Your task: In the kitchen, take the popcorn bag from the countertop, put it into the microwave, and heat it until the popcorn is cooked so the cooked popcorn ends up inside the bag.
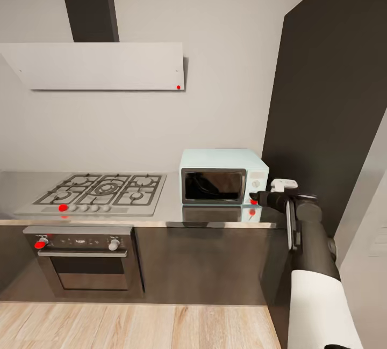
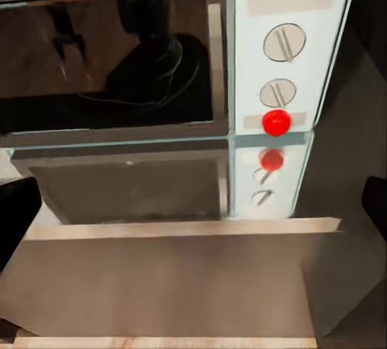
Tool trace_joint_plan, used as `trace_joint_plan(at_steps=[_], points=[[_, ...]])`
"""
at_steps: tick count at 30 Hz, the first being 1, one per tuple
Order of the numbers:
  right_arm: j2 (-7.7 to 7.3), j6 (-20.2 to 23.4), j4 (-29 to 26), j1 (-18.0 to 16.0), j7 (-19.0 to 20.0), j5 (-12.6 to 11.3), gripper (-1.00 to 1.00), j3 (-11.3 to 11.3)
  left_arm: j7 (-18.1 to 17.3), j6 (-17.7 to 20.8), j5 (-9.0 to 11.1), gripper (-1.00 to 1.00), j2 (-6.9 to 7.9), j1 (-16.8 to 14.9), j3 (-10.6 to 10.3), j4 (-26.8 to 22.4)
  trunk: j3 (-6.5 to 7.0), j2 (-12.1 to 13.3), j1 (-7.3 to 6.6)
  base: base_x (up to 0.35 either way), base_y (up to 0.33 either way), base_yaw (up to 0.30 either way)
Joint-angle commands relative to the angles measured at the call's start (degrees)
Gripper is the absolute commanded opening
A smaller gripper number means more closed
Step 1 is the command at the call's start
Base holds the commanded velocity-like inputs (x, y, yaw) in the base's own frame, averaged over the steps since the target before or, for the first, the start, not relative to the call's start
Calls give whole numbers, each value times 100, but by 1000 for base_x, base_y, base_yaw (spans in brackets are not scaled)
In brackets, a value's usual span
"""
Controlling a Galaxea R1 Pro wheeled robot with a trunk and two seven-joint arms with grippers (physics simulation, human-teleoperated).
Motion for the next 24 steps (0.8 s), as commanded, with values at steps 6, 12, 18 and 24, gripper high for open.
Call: trace_joint_plan(at_steps=[6,12,18,24], points=[[45,-1736,951,-25,49,78,100,-653,-25,-24,22,100,-8,-5,-58,7,-10,-9,2,0,0,0],[27,-3114,1912,-31,-498,93,100,-782,-25,-25,-6,100,-16,-5,-62,7,-10,-9,2,0,0,0],[-2,-3273,2300,-31,-685,64,100,-789,-25,-25,2,100,-17,-5,-56,7,-10,-9,2,0,0,0],[-48,-3288,2617,-31,-694,45,100,-794,-18,-34,44,100,-11,-5,-56,7,-10,-9,2,0,0,0]])
